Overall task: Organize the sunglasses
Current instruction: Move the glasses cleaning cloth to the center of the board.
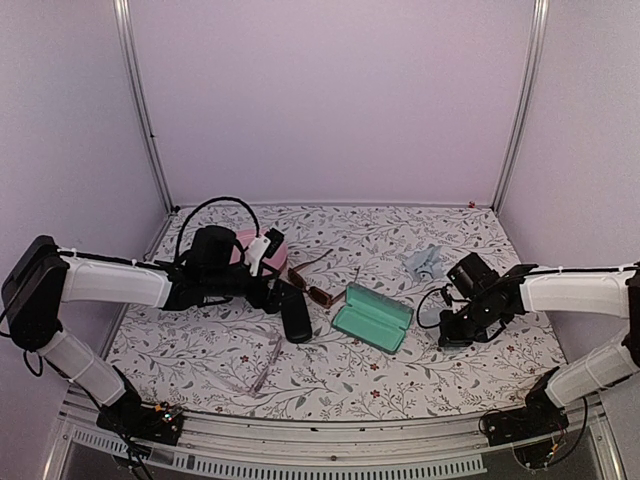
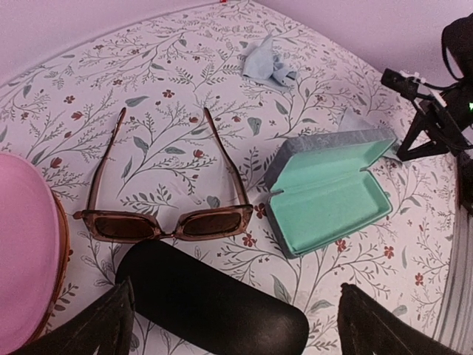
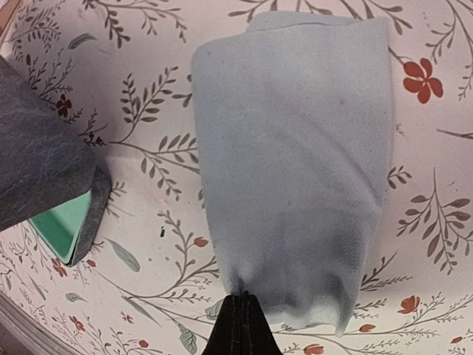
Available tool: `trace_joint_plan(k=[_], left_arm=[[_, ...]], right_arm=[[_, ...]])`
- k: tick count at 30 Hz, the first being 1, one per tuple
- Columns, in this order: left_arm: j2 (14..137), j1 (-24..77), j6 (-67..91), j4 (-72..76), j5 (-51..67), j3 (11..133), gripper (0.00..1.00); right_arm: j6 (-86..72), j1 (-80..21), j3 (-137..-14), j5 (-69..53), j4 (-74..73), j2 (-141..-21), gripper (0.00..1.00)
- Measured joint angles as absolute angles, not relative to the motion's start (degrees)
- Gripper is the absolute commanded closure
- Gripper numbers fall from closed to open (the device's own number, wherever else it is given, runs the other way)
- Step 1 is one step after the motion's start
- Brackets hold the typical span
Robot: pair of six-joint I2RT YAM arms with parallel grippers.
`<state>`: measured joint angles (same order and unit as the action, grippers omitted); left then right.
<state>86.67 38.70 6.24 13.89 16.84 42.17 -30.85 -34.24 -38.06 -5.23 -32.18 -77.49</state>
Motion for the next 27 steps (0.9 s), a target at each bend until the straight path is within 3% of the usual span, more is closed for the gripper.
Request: trace_joint_plan(k=[16,27], left_arm=[[85.7,40.0,5.7,14.3,15.8,42.2,0.04],[80.2,40.1,6.0,14.5,14.1,40.6,0.04]], right_arm=[[-31.7,-45.8,-42.7,-16.9,-34.3,-68.5,1.0],[-28.9,-59.9,-57.3,-25.3,-27.8,-79.8,1.0]])
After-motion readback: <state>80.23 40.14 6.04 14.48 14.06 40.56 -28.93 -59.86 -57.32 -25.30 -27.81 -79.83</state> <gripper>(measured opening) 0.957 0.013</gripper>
